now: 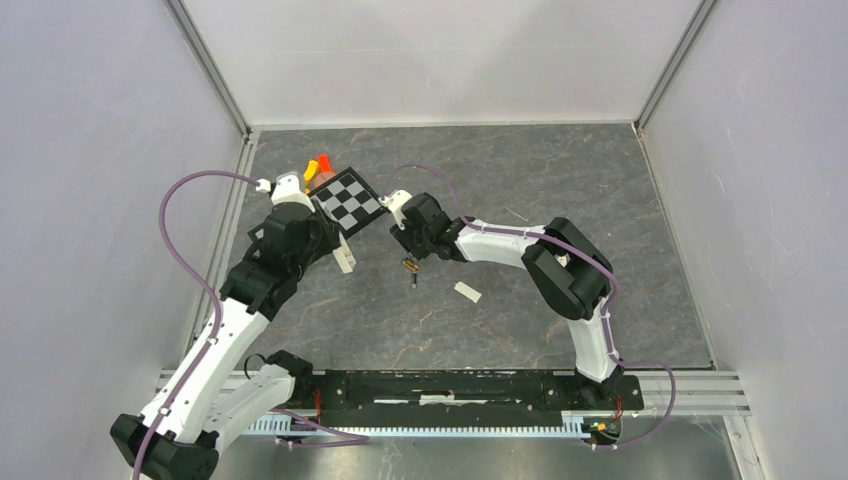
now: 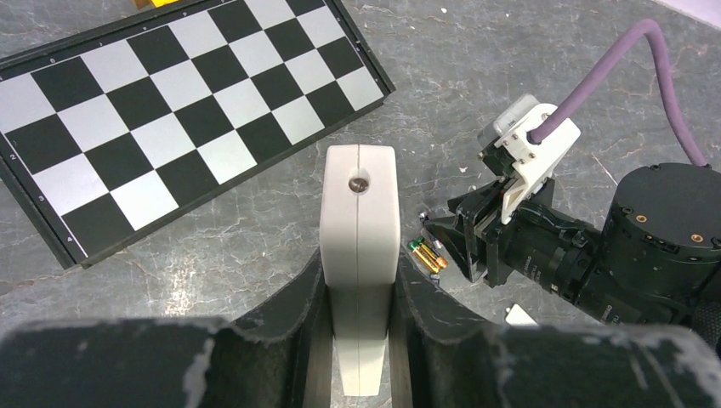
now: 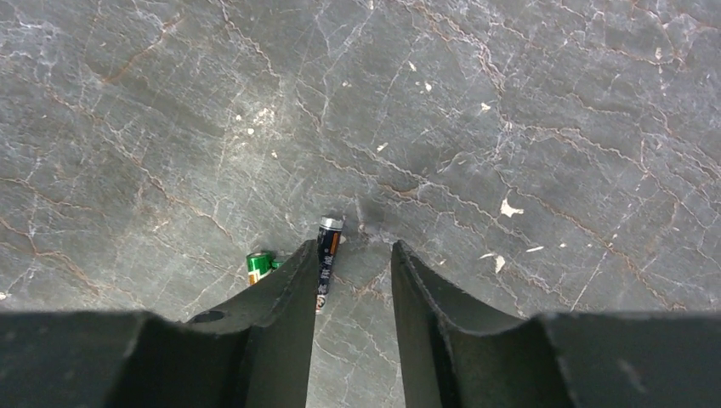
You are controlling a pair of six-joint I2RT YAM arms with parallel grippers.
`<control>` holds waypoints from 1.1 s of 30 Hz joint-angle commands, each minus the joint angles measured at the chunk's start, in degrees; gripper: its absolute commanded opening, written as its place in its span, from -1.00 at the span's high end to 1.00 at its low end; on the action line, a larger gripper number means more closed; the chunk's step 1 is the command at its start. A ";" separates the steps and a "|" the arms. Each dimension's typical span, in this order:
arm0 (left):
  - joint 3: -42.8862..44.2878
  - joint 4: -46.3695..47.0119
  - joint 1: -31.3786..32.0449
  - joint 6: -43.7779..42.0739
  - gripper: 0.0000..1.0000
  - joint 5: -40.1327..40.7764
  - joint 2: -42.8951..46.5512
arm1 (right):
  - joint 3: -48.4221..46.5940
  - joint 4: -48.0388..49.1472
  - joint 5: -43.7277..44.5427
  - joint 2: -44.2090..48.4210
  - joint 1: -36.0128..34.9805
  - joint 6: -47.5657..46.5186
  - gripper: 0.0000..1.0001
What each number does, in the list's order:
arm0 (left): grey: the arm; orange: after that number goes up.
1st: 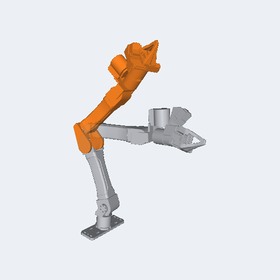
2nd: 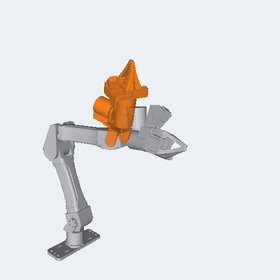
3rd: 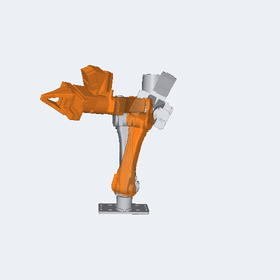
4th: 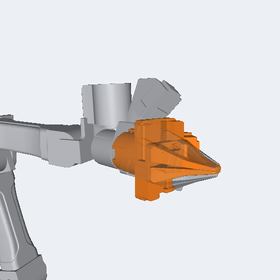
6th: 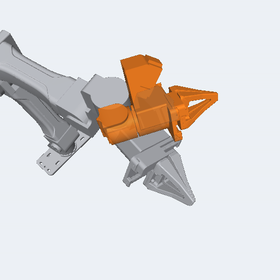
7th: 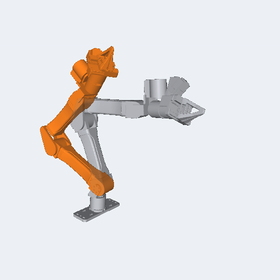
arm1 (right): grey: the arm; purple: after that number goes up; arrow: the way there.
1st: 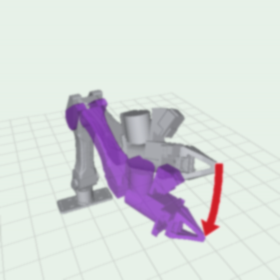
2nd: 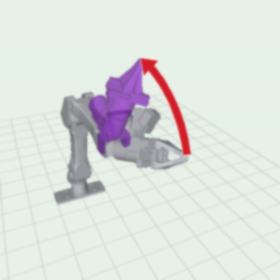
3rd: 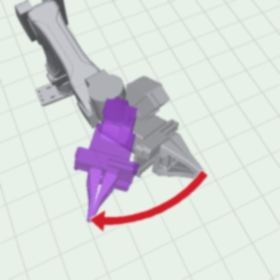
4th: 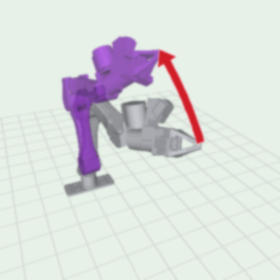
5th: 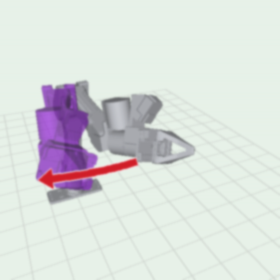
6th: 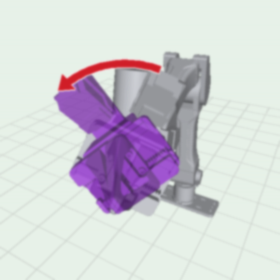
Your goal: Load the batteries into the remote control
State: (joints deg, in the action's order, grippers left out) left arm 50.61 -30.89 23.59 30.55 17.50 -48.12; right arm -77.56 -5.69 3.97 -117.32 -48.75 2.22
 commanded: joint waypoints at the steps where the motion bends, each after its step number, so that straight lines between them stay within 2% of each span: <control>1: -0.16 3.12 -0.01 0.66 0.96 0.10 0.65 | 0.08 -0.37 2.55 0.40 -0.10 -1.56 0.21; 4: -0.40 3.22 0.02 0.82 0.96 -0.09 0.81 | 1.63 -0.63 4.43 1.27 -0.12 -1.65 0.30; 8: -0.51 3.17 0.03 1.16 0.96 -0.66 0.68 | 3.09 -0.43 5.20 2.34 -0.05 -1.19 0.32; 13: -0.47 3.12 0.03 0.91 0.96 -0.71 0.84 | 3.48 -0.21 3.98 3.38 -0.10 -0.61 0.28; 16: -0.30 3.12 -0.03 0.74 0.96 -0.57 0.84 | 3.85 -0.67 2.13 4.16 0.22 -1.69 0.34; 18: -0.29 3.12 0.01 0.74 0.96 -0.68 0.85 | 4.04 -2.00 0.59 4.54 0.80 -4.93 0.49; 22: -0.16 3.04 -0.01 0.54 0.96 -1.05 0.61 | 7.27 -3.09 -6.61 7.02 3.25 -13.23 0.94; 23: -0.16 3.06 0.04 0.57 0.96 -1.14 0.57 | 8.44 -3.16 -8.61 8.24 4.05 -15.55 0.99; 28: 0.30 3.03 0.03 0.43 0.96 -1.56 -0.07 | 10.09 -9.56 -14.63 12.23 6.88 -30.09 1.00; 33: 0.88 3.05 -0.01 -0.11 0.96 -3.04 -0.81 | 10.33 -18.06 -16.54 14.31 7.90 -42.05 1.00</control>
State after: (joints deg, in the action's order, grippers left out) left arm 50.17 -30.72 23.59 30.57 15.90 -48.56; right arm -67.24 -16.60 -8.12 -106.26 -40.91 -26.85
